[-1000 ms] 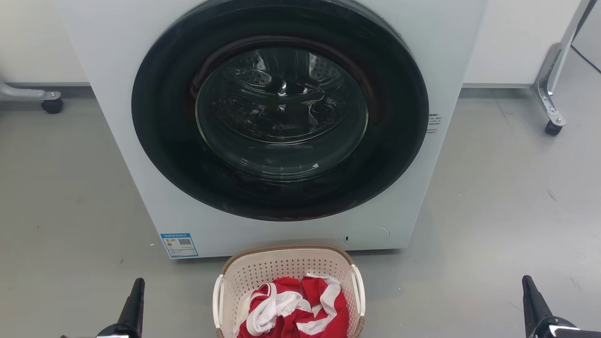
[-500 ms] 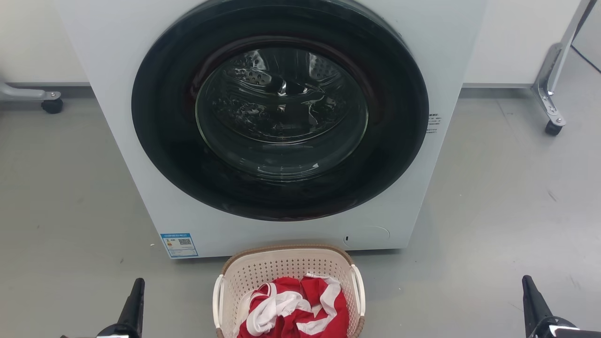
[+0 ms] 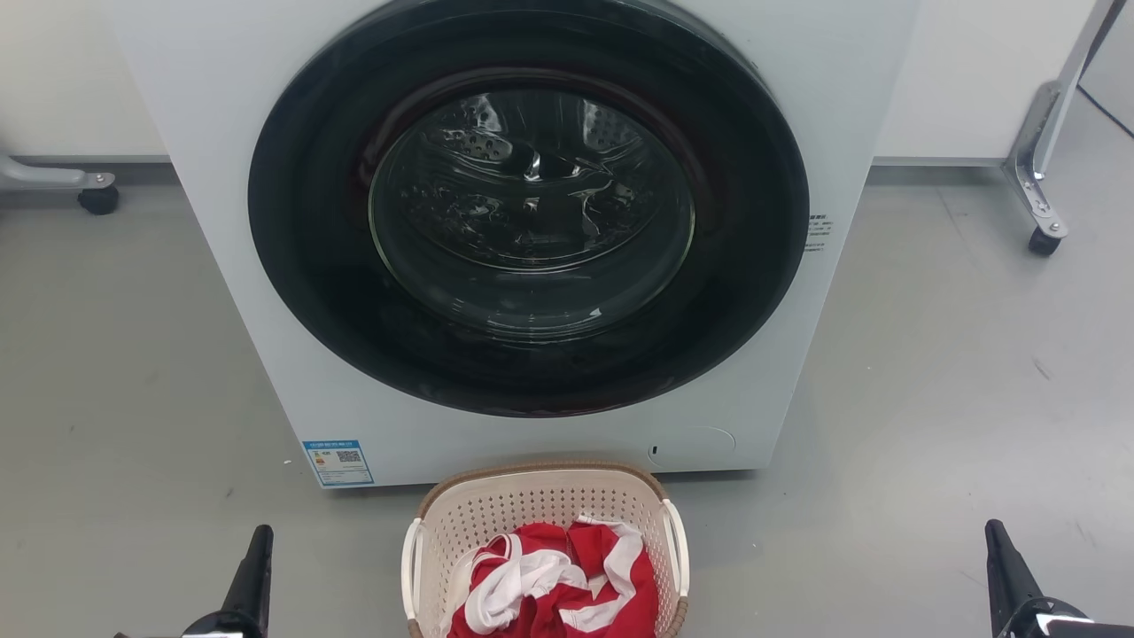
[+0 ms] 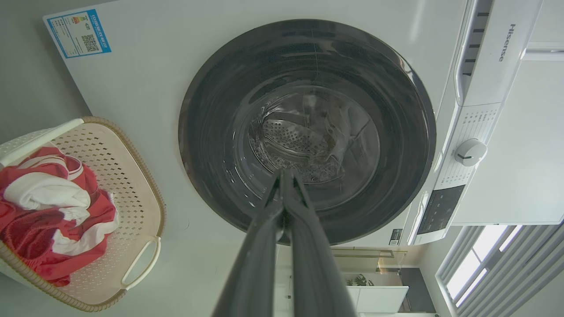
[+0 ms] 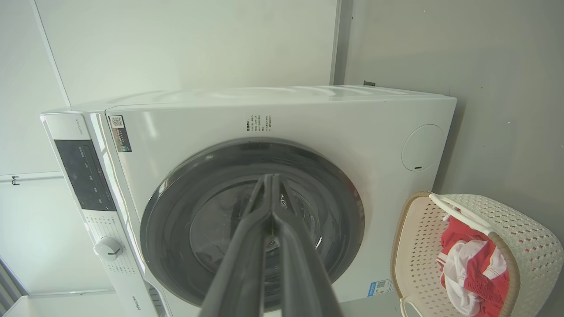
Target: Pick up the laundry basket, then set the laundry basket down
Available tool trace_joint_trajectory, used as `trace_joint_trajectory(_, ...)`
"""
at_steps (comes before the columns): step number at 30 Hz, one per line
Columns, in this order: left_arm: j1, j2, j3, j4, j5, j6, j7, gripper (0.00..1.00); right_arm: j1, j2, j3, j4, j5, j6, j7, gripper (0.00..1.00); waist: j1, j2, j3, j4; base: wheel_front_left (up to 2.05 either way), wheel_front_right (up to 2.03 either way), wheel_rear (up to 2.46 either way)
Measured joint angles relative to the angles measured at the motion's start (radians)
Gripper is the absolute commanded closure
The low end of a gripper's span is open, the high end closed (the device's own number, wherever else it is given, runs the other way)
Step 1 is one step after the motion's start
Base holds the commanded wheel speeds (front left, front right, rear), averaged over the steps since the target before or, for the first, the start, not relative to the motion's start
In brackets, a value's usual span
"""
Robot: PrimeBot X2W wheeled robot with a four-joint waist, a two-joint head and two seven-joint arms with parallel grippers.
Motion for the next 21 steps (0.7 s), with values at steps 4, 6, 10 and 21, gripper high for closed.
trace_joint_trajectory(4,0.0,0.0,0.0,0.0,0.0,0.0,0.0,1.0,0.0,0.0,0.0,0.0,0.0,0.0,0.0,1.0,0.0,0.0,0.0,0.0,0.0,0.0,0.0)
trace_joint_trajectory(6,0.0,0.0,0.0,0.0,0.0,0.0,0.0,1.0,0.0,0.0,0.0,0.0,0.0,0.0,0.0,1.0,0.0,0.0,0.0,0.0,0.0,0.0,0.0)
trace_joint_trajectory(10,0.0,0.0,0.0,0.0,0.0,0.0,0.0,1.0,0.0,0.0,0.0,0.0,0.0,0.0,0.0,1.0,0.0,0.0,0.0,0.0,0.0,0.0,0.0)
trace_joint_trajectory(21,0.0,0.0,0.0,0.0,0.0,0.0,0.0,1.0,0.0,0.0,0.0,0.0,0.0,0.0,0.0,1.0,0.0,0.0,0.0,0.0,0.0,0.0,0.0)
